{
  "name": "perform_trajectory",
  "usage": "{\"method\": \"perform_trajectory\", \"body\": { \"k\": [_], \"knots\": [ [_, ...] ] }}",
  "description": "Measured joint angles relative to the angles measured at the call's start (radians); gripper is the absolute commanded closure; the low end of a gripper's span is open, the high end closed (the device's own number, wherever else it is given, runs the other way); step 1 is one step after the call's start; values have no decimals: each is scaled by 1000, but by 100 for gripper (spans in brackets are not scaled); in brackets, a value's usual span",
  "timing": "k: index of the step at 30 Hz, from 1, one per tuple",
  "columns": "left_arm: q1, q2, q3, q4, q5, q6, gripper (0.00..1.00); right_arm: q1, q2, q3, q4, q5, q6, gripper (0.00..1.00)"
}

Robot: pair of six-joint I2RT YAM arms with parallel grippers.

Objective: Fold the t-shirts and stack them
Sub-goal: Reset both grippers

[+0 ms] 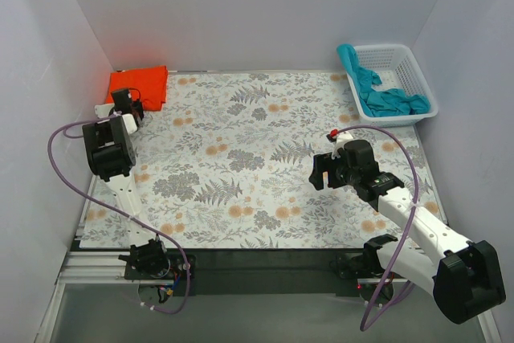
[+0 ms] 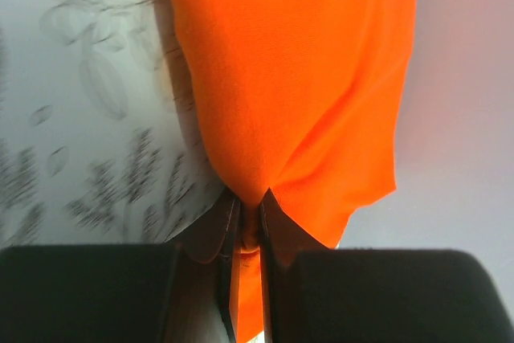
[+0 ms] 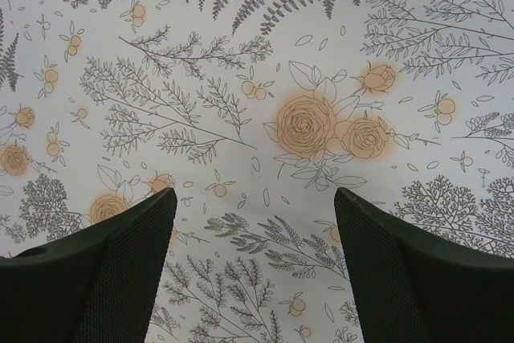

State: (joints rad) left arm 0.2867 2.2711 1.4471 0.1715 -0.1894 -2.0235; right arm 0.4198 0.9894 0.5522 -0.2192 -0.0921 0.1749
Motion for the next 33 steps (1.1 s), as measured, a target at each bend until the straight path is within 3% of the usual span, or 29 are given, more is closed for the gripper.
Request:
{"method": "perform_trajectory", "body": {
  "k": [6,17,18,21,24,28,33],
  "knots": [
    [4,70,93,10,27,0,100,-1,0,0,-2,8,0,14],
    [24,72,108,-19,96,1,100,-1,0,0,-5,7,0,14],
    [26,72,108,-23,101,0,95,-1,0,0,-5,7,0,14],
    [28,70,101,-21,110,0,69,-1,0,0,-5,3,-1,14],
    [29,39,63,-3,127,-10,55,-1,1,0,-6,-3,-2,15],
    [29,-39,-26,4,150,-17,29,-1,-1,1,-13,-21,3,14],
    [30,-166,-159,-35,180,-14,10,-1,-23,37,-53,-25,28,13]
  ]
}}
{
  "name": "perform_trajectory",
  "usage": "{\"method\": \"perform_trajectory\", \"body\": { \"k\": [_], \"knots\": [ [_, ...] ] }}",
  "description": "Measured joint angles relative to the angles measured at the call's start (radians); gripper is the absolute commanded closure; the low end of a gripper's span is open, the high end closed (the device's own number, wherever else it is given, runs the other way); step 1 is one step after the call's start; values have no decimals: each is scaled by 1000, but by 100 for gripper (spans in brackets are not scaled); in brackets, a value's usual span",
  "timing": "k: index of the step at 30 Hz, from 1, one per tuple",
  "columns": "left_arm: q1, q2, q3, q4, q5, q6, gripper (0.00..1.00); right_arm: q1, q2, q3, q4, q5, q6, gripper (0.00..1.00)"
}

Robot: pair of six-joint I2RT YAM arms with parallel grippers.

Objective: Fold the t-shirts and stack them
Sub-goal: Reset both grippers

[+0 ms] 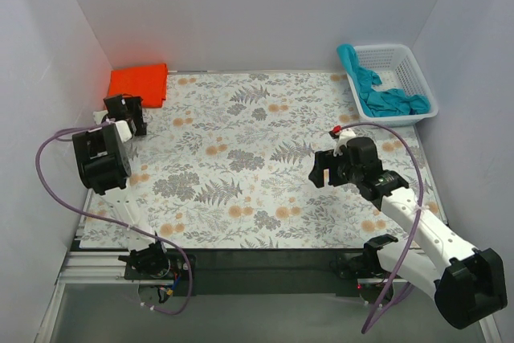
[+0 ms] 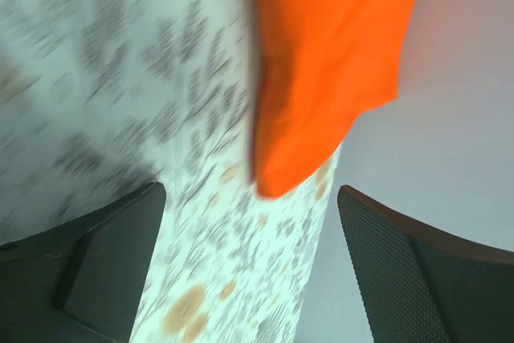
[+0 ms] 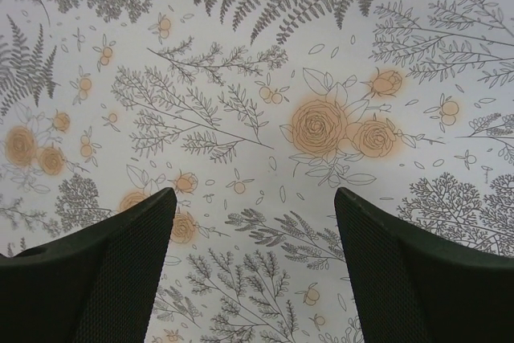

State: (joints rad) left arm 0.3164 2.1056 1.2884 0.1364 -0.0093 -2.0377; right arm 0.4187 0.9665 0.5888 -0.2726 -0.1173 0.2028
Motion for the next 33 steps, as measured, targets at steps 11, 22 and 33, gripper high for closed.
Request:
{"method": "perform_trajectory", "body": {
  "k": [11,22,33],
  "knots": [
    [-80,-443,-298,-339,40,267,2,-13,-127,171,-177,224,66,2],
    [-381,-1179,-216,-692,19,644,2,-20,-400,314,-329,528,62,2],
    [-427,-1506,-201,-961,-242,717,2,-21,-768,277,-355,607,2,2]
  ]
}}
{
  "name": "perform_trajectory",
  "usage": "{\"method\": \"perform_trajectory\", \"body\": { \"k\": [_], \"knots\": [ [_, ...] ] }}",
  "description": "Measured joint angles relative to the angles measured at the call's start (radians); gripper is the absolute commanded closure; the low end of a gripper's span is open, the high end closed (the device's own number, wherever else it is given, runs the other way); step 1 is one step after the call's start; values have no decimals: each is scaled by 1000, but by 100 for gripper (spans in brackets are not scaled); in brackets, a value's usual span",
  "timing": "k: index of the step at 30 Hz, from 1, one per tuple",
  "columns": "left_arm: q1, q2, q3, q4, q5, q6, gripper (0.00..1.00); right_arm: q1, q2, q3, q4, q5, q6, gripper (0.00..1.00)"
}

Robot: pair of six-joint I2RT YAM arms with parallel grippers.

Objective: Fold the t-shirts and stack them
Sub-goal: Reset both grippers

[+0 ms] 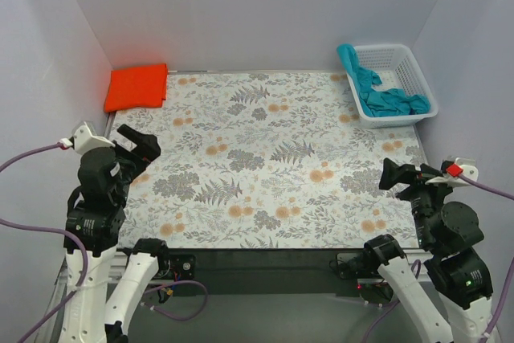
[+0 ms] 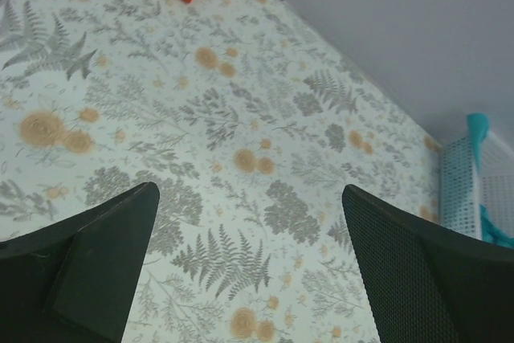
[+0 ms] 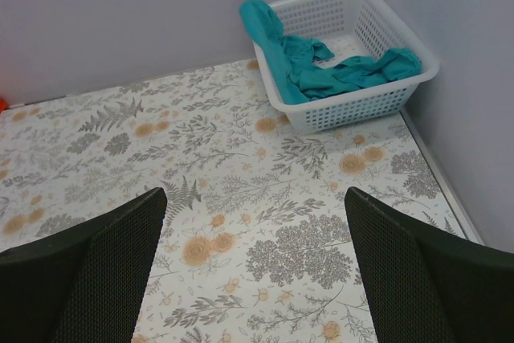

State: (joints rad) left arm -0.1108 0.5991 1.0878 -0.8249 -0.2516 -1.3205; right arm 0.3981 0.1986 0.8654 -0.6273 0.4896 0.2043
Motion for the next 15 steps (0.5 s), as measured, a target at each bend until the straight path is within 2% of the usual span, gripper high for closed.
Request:
{"method": "perform_trajectory", "body": {
  "k": [5,15],
  "knots": [
    [-23,-2,-113,-74,-78,-19,2,0,-64,-51,0,6,-27,2],
    [-35,19,-127,-76,-97,-26,2,-3,-64,-100,11,-45,-78,2]
  ]
}}
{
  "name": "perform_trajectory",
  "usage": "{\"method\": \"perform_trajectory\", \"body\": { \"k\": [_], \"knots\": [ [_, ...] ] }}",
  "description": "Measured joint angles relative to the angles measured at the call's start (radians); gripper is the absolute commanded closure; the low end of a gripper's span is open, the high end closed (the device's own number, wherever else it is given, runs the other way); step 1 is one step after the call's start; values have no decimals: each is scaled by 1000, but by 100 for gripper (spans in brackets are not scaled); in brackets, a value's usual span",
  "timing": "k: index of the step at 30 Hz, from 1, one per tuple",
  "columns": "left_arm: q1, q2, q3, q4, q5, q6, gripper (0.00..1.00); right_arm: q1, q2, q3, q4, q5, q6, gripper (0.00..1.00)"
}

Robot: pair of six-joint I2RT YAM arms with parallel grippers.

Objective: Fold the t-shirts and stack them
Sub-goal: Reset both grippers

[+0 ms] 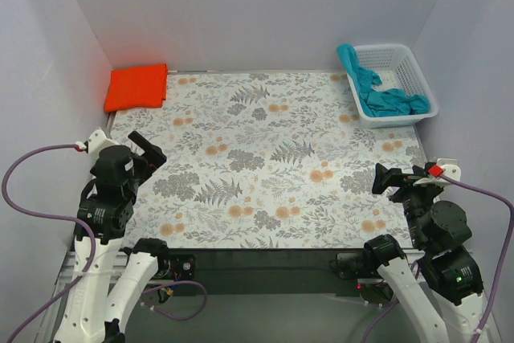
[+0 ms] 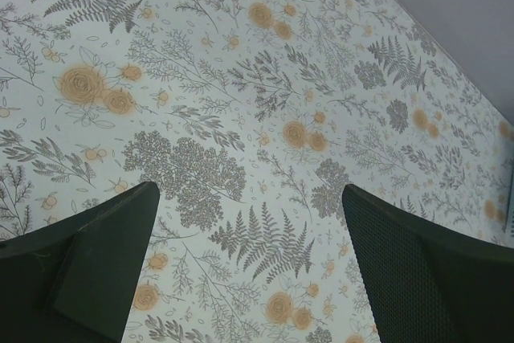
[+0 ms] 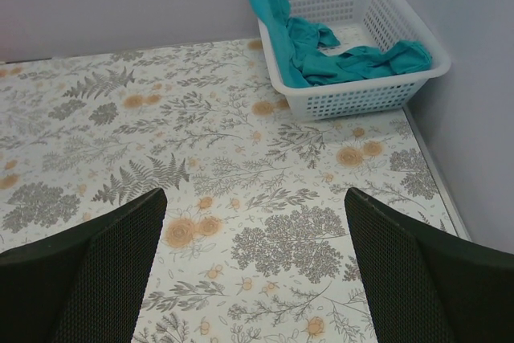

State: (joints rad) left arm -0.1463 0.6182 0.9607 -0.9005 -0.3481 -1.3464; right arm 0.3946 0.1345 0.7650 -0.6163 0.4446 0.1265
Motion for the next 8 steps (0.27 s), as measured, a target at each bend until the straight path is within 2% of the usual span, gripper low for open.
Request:
{"method": "perform_trajectory", "body": {
  "k": [8],
  "knots": [
    [-1,5,-20,26,6,3,2,0,0,-10,42,-32,-32,2]
  ]
}}
